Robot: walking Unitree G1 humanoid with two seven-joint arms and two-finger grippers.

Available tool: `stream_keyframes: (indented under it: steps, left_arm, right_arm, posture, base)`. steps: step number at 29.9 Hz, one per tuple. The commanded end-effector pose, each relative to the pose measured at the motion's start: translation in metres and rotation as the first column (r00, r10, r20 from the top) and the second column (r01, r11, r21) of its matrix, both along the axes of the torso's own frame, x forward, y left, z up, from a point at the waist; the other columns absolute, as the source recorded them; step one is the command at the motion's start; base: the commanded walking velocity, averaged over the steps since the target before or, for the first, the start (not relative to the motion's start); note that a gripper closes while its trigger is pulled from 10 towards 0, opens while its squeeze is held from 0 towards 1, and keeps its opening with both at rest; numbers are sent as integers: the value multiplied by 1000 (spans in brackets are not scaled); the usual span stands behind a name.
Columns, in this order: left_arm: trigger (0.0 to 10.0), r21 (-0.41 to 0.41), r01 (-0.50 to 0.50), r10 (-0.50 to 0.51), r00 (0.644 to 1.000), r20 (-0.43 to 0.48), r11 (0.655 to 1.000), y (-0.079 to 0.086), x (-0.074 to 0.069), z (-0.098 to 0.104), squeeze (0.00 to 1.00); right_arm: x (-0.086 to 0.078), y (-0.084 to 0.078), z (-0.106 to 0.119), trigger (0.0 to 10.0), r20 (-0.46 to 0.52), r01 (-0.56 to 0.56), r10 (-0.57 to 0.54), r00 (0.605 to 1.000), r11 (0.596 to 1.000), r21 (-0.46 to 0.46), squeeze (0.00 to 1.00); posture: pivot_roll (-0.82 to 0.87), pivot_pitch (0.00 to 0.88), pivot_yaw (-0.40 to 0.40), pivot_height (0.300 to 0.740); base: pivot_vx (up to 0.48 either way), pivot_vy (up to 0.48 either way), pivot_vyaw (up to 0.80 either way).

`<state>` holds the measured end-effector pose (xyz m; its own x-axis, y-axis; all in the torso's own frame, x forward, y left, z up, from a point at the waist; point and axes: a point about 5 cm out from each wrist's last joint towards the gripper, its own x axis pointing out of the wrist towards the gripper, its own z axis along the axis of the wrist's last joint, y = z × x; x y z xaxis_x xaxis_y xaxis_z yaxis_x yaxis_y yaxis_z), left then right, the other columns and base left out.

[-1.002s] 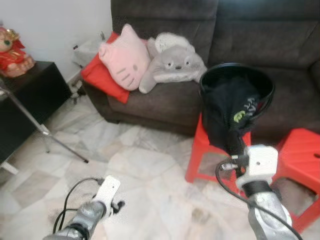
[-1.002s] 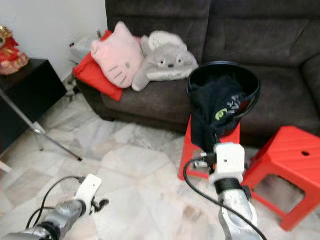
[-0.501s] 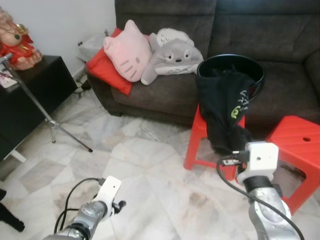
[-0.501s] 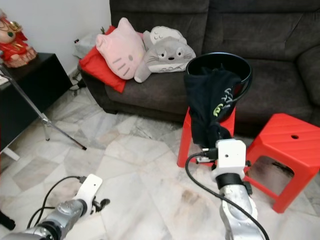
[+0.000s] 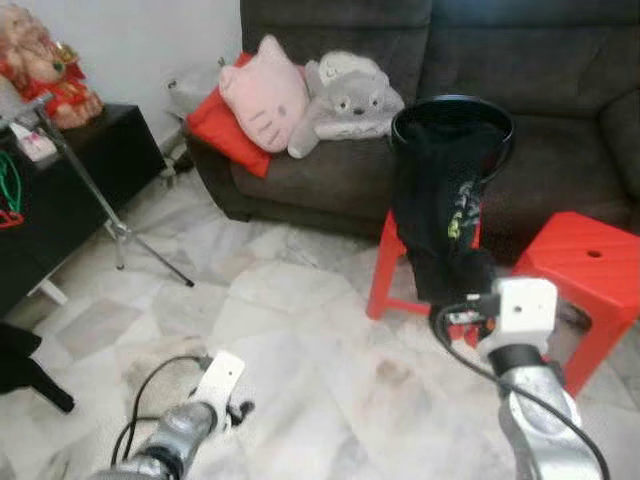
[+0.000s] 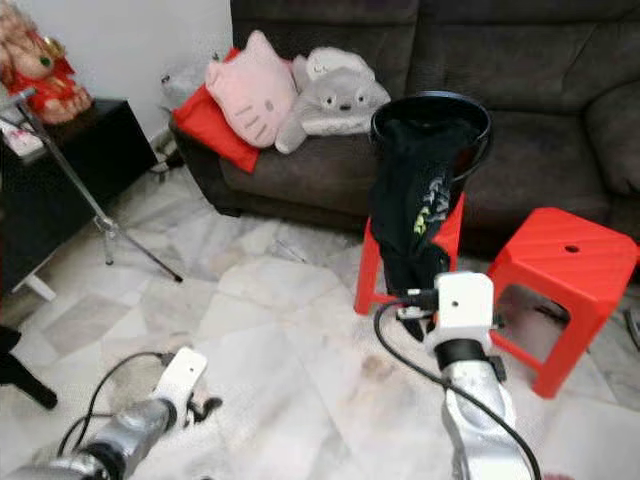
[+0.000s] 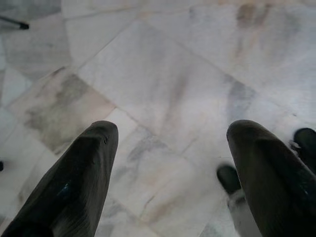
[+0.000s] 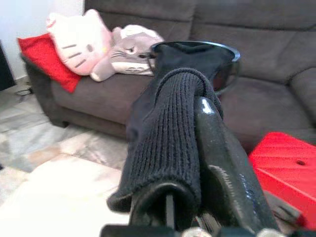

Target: Hang hanger

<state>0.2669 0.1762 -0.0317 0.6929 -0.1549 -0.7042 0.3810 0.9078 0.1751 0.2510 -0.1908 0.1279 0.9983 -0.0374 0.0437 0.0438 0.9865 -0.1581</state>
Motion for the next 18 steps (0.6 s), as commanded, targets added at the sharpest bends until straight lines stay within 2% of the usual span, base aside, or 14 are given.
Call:
stream_keyframes:
  steps: [1,4,6,10,12,14,18]
  left_arm:
    - [10000,20,-12,12,1000,-13,1000,8,-2,-1,0]
    - [10000,21,-13,13,1000,-12,1000,8,-2,-1,0]
    - [10000,25,-12,12,1000,-13,1000,9,-2,-1,0]
    - [10000,27,-10,10,1000,-13,1000,9,-2,-1,0]
    - [10000,25,-13,13,1000,-12,1000,9,-2,-1,0]
    - [10000,23,-17,17,1000,-11,1000,9,-2,-1,0]
    - [10000,20,-23,23,1000,-10,1000,9,-3,-1,0]
  right_arm:
    - [3,6,3,10000,20,-18,18,1000,1000,6,0]
    - [4,6,4,10000,24,-17,17,1000,1000,5,0]
    - [8,3,0,10000,5,4,-4,1000,1000,-15,0]
    - [16,-4,-12,10000,-36,71,-71,997,997,0,0]
    - [32,-13,-26,10000,-98,148,-145,985,989,21,0]
    - [38,-17,-31,10000,-116,172,-165,979,984,48,0]
    - [53,-30,-57,10000,-227,255,-226,947,960,112,0]
  posture:
    - [-228,0,92,740]
    - [-229,0,93,740]
    - [-230,0,94,740]
    - [-235,0,97,740]
    - [-235,0,97,740]
    - [-226,0,100,740]
    - [-206,0,94,740]
  base:
    - [0,0,0]
    - [0,0,0]
    - [0,0,0]
    - [0,0,0]
    - [0,0,0]
    - [0,0,0]
    - [0,0,0]
